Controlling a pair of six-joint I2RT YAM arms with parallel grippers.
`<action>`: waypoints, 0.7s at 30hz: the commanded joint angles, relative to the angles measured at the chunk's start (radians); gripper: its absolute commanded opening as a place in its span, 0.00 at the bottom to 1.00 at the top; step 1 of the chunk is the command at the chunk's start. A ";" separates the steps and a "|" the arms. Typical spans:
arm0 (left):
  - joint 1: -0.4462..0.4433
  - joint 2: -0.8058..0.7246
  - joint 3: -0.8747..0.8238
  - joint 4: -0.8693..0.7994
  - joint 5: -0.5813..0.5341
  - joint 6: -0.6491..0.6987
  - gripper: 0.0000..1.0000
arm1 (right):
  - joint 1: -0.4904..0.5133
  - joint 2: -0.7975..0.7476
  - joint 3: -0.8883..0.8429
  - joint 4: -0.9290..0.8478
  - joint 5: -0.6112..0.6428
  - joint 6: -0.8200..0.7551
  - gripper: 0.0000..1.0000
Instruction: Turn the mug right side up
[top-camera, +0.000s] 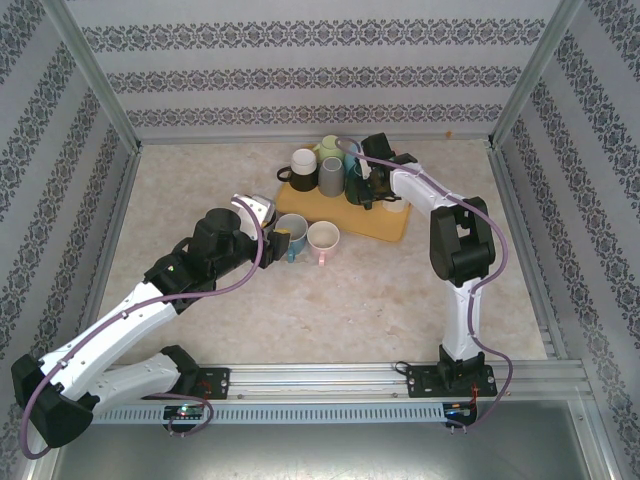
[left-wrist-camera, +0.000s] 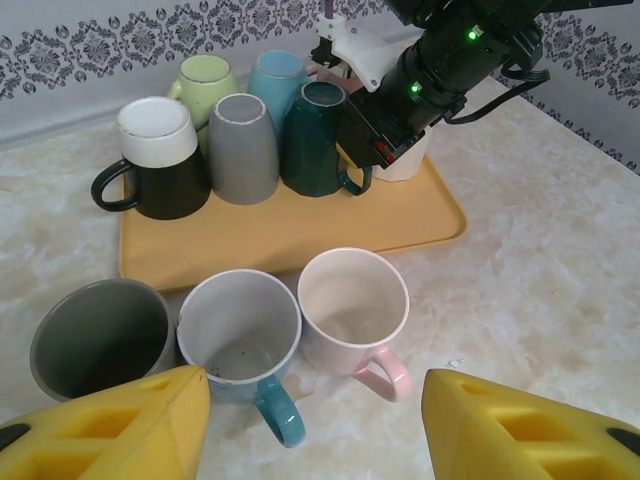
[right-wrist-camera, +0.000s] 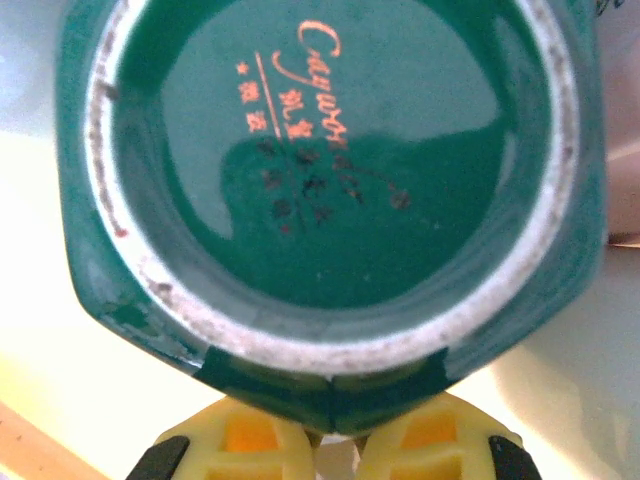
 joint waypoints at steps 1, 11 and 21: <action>0.005 -0.023 -0.009 0.045 -0.026 0.025 0.59 | 0.001 -0.078 -0.041 0.052 0.008 0.023 0.00; 0.005 -0.040 -0.008 0.038 -0.028 0.032 0.59 | -0.002 -0.268 -0.189 0.151 -0.054 0.092 0.00; 0.005 -0.038 0.010 0.010 -0.002 0.043 0.64 | -0.002 -0.572 -0.356 0.329 -0.213 0.244 0.00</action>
